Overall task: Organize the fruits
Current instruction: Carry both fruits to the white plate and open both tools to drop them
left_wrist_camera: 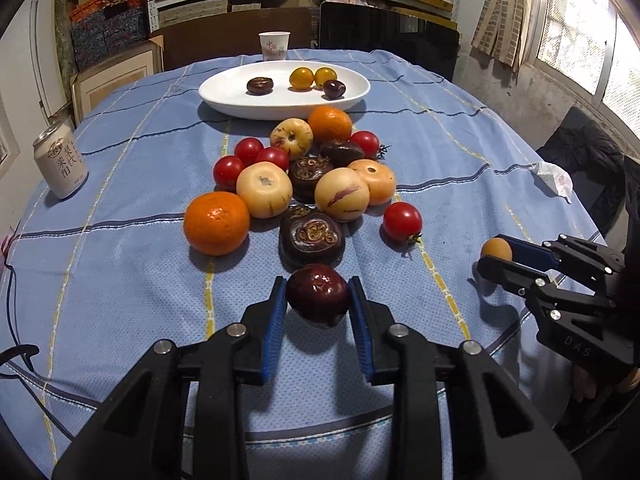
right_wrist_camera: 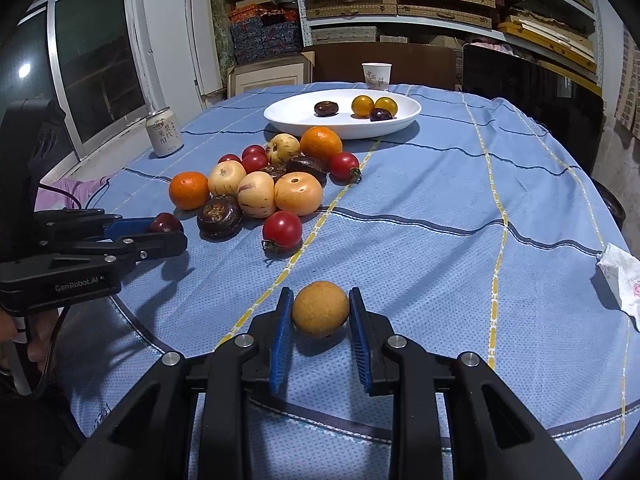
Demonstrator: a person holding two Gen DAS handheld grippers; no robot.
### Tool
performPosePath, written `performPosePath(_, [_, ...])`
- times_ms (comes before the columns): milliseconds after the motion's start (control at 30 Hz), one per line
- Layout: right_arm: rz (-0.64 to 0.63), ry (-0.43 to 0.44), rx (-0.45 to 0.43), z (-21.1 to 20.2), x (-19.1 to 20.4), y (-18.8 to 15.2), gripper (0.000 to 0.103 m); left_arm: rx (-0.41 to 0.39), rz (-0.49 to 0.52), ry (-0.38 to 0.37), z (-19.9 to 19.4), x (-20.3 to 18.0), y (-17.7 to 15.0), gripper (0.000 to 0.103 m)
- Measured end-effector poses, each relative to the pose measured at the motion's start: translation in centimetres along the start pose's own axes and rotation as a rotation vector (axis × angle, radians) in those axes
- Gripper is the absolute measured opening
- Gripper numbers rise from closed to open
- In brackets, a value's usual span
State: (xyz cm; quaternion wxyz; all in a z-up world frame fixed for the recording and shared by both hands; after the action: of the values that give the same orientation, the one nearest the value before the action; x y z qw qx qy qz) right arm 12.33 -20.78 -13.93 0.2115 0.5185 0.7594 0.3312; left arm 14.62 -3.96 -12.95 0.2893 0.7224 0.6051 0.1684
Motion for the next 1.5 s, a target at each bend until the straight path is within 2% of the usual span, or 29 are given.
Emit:
performPosePath(233, [-0.007, -0.033, -0.011, -0.3, 0.1, 0.0, 0.028, -0.028, -0.018, 0.007, -1.2, 0.9, -0.1, 0.030])
performPosePath(433, [-0.006, -0.016, -0.027, -1.4, 0.7, 1.1, 0.028, -0.087, -0.025, 0.012, -3.2, 1.7, 0.9, 0.030])
performPosePath(700, [-0.039, -0.022, -0.117, -4.0, -0.1, 7.5, 0.028, -0.175, -0.031, -0.008, -6.0, 2.9, 6.4, 0.030])
performPosePath(867, [-0.066, -0.050, -0.155, -3.7, -1.7, 12.0, 0.028, -0.222, -0.002, 0.018, -6.2, 3.0, 10.9, 0.030])
performPosePath(967, [-0.075, -0.063, -0.170, -2.7, -2.8, 14.9, 0.028, -0.218, 0.001, 0.025, -4.9, 3.1, 13.6, 0.030])
performPosePath(1167, [-0.094, -0.099, -0.167, 1.3, -4.8, 19.5, 0.028, -0.230, 0.003, 0.094, -0.9, 3.7, 18.9, 0.030])
performPosePath(1300, [-0.094, -0.097, -0.132, 5.0, -5.9, 21.6, 0.028, -0.175, -0.034, 0.072, 3.3, 4.5, 21.9, 0.030])
performPosePath(1500, [-0.072, -0.076, -0.083, 11.0, -7.6, 23.4, 0.028, -0.133, -0.053, 0.094, 9.2, 6.1, 24.4, 0.030])
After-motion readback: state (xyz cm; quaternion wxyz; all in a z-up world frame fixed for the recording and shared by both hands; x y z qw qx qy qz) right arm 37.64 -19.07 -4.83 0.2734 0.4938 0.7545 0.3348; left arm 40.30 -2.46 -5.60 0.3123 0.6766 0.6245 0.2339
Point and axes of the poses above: each gripper's, at about its wrist camera, not at the fingertips, and z roughly the way its jaws point, x to its left, y to its top, the point moved 5 cm from there along z, roughly the way its jaws point, and after that the axes turned 6 degrees about -z, right-handed, at the moved point
